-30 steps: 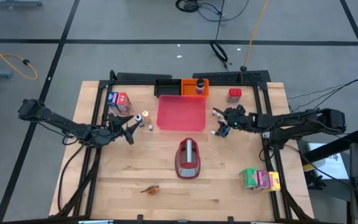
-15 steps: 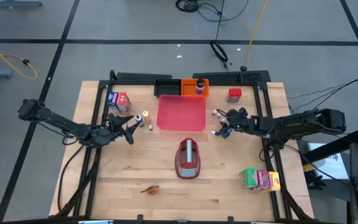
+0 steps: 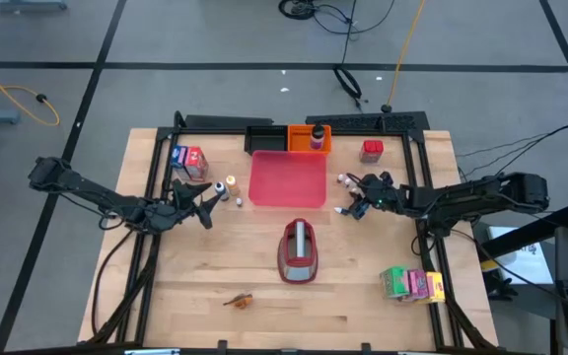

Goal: Pick & Place Kitchen Items
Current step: Put the small brown food coloring bottle into the black basket

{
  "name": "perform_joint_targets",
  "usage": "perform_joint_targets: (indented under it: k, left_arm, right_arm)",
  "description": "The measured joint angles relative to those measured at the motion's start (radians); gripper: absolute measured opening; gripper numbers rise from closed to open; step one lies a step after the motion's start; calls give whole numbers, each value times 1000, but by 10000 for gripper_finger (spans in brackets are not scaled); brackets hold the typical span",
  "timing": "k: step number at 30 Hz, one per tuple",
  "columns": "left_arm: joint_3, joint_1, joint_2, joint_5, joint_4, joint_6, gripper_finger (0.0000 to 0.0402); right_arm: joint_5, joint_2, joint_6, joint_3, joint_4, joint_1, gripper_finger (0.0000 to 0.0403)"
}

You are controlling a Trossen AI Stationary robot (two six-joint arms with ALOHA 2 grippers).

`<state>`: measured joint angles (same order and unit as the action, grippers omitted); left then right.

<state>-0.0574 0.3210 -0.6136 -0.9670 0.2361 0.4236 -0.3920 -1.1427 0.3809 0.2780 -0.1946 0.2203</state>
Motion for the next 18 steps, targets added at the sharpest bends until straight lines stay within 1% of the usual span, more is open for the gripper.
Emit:
perform_joint_targets:
  k: [4,9,10,18]
  left_arm:
    - [0,0,0,0,0,0,246]
    - [0,0,0,0,0,0,246]
    - [0,0,0,0,0,0,246]
    - [0,0,0,0,0,0,246]
  right_arm:
    - [2,0,-2,0,-16,0,118]
    - [3,0,-7,0,-15,0,48]
    - [3,0,-8,0,-16,0,40]
    - [3,0,-13,0,-16,0,40]
